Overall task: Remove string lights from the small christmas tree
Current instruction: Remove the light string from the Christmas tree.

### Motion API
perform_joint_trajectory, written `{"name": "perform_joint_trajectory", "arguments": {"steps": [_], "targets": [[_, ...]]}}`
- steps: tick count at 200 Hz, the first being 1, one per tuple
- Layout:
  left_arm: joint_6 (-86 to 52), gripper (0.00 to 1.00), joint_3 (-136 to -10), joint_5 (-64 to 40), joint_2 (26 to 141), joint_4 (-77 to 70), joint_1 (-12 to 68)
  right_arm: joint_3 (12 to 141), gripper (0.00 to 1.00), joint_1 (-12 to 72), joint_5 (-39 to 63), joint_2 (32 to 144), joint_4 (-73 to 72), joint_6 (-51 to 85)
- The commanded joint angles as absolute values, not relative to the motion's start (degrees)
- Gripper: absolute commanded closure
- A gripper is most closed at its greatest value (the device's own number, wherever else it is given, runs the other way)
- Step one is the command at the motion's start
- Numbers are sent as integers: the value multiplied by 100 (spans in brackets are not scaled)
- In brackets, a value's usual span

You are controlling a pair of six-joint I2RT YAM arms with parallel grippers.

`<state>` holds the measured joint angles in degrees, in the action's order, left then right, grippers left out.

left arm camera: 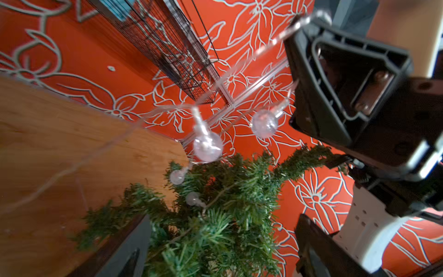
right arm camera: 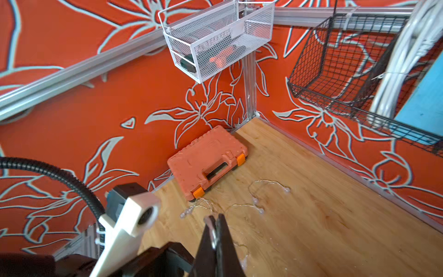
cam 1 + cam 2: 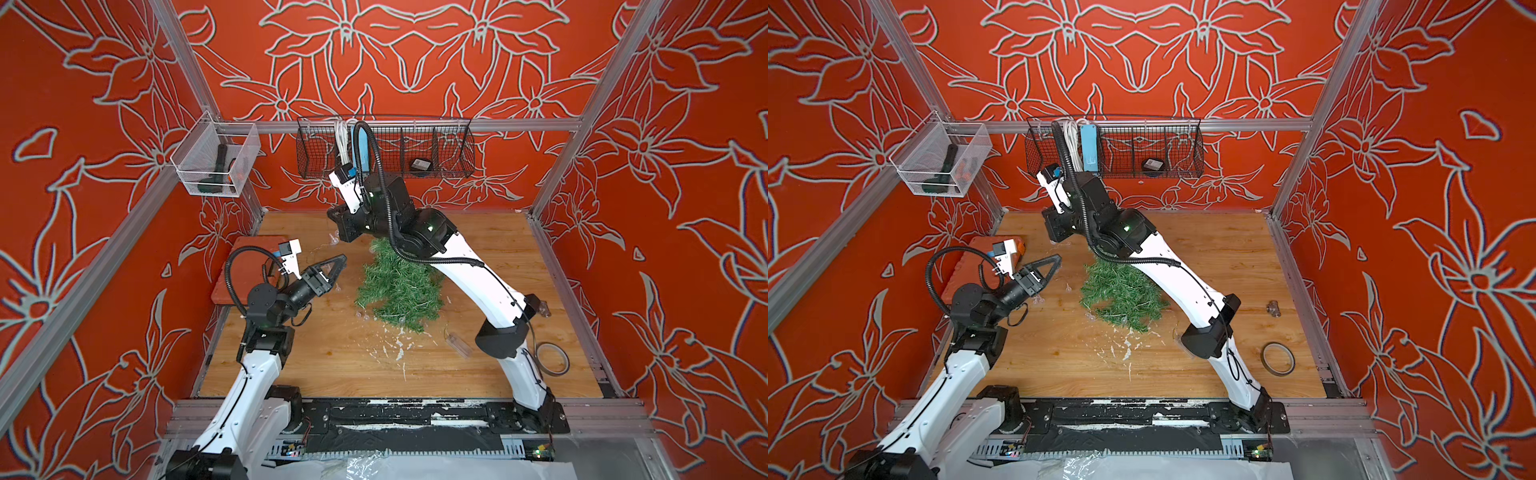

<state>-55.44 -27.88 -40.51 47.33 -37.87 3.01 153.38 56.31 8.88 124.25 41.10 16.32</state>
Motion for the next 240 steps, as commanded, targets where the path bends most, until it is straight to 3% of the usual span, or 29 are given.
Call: {"name": "perform_joint_trajectory", "arguments": {"steps": [1, 72, 133, 182, 212, 240], "targets": [[-4908, 17, -2967, -3393, 4793, -3738, 545, 15507, 100, 5712, 1160, 12411, 3971, 1846], [-4722, 29, -3479, -2657, 5581, -3961, 948, 14862, 100, 5801, 1309, 12022, 3754, 1855], [-4664, 30, -3722, -2216, 6167, -4250, 1333, 14650, 100, 5827, 1463, 11887, 3670, 1920], [-4737, 41, -3893, -2019, 6389, -4503, 1362, 14012, 100, 5862, 1565, 11486, 3295, 2079], [-4750, 55, -3953, -1971, 6476, -4571, 1371, 13856, 100, 5931, 1635, 11392, 3228, 2136], [-4731, 78, -3953, -1860, 6427, -4557, 1380, 13659, 100, 5949, 1672, 11265, 3110, 2171]]}}
